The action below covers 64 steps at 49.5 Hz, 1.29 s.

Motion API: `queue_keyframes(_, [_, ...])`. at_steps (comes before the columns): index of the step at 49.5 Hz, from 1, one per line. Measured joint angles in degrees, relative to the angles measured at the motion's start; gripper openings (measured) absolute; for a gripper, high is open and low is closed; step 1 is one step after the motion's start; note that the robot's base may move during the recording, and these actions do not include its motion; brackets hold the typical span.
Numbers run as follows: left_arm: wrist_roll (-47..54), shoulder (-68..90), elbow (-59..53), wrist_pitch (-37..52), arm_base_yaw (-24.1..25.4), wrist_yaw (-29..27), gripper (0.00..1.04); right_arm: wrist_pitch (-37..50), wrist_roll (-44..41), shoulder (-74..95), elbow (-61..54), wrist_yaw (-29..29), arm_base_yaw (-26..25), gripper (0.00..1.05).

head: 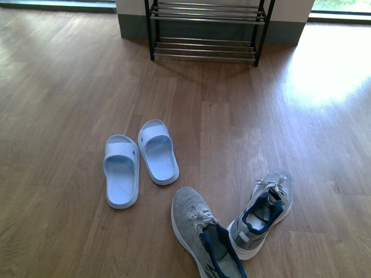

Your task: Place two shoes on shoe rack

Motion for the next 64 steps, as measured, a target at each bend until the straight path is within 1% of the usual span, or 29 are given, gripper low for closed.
queue_keyframes(17, [0.0,0.0,0.0,-0.02,0.0,0.02,0.95,-0.09,0.24,0.11,0.0,0.02,0.0,0.95])
queue_keyframes(20, [0.0,0.0,0.0,0.0,0.0,0.02,0.95,-4.79,4.63,1.6,0.94,0.57,0.66,0.95])
queue_keyframes(22, [0.0,0.0,0.0,0.0,0.0,0.02,0.95,-8.11,9.73,3.34,1.05,1.31,1.81,0.96])
queue_keyframes(24, [0.0,0.0,0.0,0.0,0.0,0.02,0.95,-9.33,11.72,4.15,1.05,1.36,2.54,0.96])
queue_keyframes(26, [0.0,0.0,0.0,0.0,0.0,0.0,0.95,-8.85,12.11,5.6,1.33,2.6,3.58,0.95])
queue_keyframes(28, [0.0,0.0,0.0,0.0,0.0,0.0,0.95,-5.16,10.88,9.35,1.81,2.82,3.39,0.95])
queue_keyframes(31, [0.0,0.0,0.0,0.0,0.0,0.02,0.95,2.03,9.11,18.99,3.61,-0.11,1.11,0.95])
queue_keyframes(33, [0.0,0.0,0.0,0.0,0.0,0.02,0.95,9.38,6.99,28.46,5.22,-0.28,-0.83,0.95])
queue_keyframes(35, [0.0,0.0,0.0,0.0,0.0,0.02,0.95,19.1,5.73,42.01,7.78,-0.5,-3.1,0.96])
queue_keyframes(36, [0.0,0.0,0.0,0.0,0.0,0.0,0.95,22.12,5.18,46.9,8.83,-0.44,-3.67,0.95])
queue_keyframes(39, [0.0,0.0,0.0,0.0,0.0,0.0,0.95,32.94,2.75,66.53,13.2,2.6,-4.92,0.96])
queue_keyframes(44, [0.0,0.0,0.0,0.0,0.0,0.02,0.95,40.83,0.35,90.49,17.86,4.7,-4.72,0.96])
queue_keyframes(50, [0.0,0.0,0.0,0.0,0.0,0.02,0.95,44.87,-2.64,107.36,20.15,7.96,-3.32,0.95])
queue_keyframes(55, [0.0,0.0,0.0,0.0,0.0,0.02,0.95,45.62,-4.04,117.63,22.21,9.55,-2.49,0.96])
queue_keyframes(59, [0.0,0.0,0.0,0.0,0.0,0.02,0.95,44.87,-4.48,124.37,24.17,10.82,-2.47,0.95])
queue_keyframes(64, [0.0,0.0,0.0,0.0,0.0,0.02,0.95,40.46,-3.41,131.71,27.96,11.41,-2.99,0.95])
